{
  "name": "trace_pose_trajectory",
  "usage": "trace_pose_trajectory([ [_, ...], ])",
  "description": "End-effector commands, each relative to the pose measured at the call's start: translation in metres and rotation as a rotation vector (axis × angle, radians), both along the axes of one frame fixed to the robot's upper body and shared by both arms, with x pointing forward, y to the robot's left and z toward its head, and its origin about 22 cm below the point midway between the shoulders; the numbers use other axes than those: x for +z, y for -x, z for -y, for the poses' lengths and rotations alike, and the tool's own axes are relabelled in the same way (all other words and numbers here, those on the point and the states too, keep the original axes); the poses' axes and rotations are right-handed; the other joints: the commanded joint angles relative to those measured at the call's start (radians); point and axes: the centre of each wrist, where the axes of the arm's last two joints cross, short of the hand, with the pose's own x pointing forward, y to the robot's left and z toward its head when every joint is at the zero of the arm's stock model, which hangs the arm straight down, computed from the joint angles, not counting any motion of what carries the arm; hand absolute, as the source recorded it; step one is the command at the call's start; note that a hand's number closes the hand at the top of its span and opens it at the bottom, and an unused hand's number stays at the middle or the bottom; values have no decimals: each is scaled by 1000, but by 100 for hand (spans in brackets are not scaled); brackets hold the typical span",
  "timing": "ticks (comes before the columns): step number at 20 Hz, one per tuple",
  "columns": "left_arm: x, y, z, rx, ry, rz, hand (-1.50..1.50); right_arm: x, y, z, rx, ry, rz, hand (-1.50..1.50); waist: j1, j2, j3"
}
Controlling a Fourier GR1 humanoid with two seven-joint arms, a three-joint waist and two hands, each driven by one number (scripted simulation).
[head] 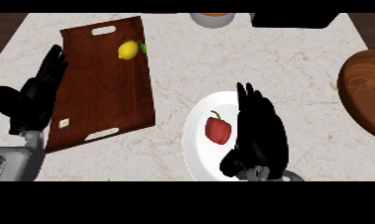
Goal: Pick the bell pepper from the plate and place it in the bowl
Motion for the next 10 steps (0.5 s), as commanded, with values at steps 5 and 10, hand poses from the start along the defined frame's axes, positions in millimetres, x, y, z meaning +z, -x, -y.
trace_pose_trajectory([
  [5,2,1,-4,-4,2,-2,0,-6,-19,-18,-126,166,-250,-150,-5,-3,1],
  [10,2,0,-12,17,4,13,0,0,-42,-26,-127,271,-129,-150,-9,-2,1],
])
